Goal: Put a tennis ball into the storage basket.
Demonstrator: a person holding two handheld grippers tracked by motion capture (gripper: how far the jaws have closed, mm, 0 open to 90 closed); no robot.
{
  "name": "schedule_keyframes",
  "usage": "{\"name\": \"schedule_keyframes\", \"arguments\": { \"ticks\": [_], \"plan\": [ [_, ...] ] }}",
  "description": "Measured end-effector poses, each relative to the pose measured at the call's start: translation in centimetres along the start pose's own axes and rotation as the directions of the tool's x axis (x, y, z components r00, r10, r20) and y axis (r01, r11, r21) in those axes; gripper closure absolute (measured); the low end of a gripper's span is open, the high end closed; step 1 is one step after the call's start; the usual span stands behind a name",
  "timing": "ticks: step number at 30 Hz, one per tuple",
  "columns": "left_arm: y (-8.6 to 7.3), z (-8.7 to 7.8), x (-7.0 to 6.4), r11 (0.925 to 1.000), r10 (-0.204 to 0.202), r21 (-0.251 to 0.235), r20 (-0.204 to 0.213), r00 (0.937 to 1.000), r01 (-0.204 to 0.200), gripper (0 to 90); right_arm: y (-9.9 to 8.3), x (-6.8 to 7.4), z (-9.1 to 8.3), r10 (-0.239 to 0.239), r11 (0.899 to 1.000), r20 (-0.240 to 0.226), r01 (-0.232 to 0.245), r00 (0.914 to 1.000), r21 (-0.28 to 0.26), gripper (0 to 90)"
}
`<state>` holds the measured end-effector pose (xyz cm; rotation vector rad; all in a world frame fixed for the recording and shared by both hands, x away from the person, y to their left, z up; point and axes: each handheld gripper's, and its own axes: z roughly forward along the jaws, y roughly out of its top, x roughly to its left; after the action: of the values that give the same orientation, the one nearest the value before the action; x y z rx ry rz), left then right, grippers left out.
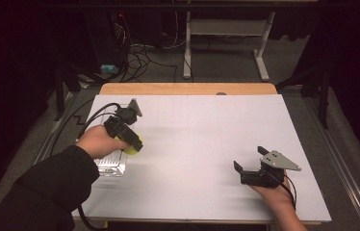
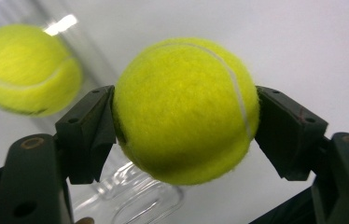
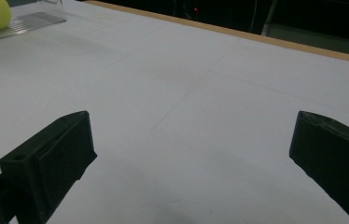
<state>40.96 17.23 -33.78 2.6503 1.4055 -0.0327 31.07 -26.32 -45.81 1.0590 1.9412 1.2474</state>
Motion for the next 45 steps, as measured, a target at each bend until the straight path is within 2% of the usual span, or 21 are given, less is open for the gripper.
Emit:
{"name": "schedule_keyframes", "arguments": {
  "ticks": [8,15,27,39,45],
  "plan": [
    [-1.8,-0.9,3.0,0.9977,-0.067,0.006,-0.023,0.9975,0.067,26.2,-0.5,-0.8,-0.7,0.004,1.0,0.017,-0.004,0.9999,0.009,0.0],
    [-3.2,-1.6,4.7,0.9939,-0.11,-0.002,-0.042,0.993,0.11,26.2,-0.7,-1.3,-1.0,0.008,1.0,0.024,-0.009,0.9997,0.01,0.0],
    [-3.7,-1.6,5.0,0.9931,-0.115,0.018,-0.047,0.9923,0.116,26.2,-0.8,-1.3,-1.1,0.011,1.0,0.022,-0.012,0.9997,0.013,0.4],
    [-4.0,1.0,5.1,0.9911,-0.121,0.051,-0.026,0.9923,0.123,26.1,-0.8,-1.2,-1.0,0.018,1.0,0.012,-0.018,0.9998,0.02,1.5],
    [-4.0,2.5,5.2,0.9901,-0.119,0.07,-0.031,0.9924,0.121,26.0,-0.8,-1.0,-1.0,0.015,1.0,0.007,-0.015,0.9999,0.014,0.0]
  ]
}}
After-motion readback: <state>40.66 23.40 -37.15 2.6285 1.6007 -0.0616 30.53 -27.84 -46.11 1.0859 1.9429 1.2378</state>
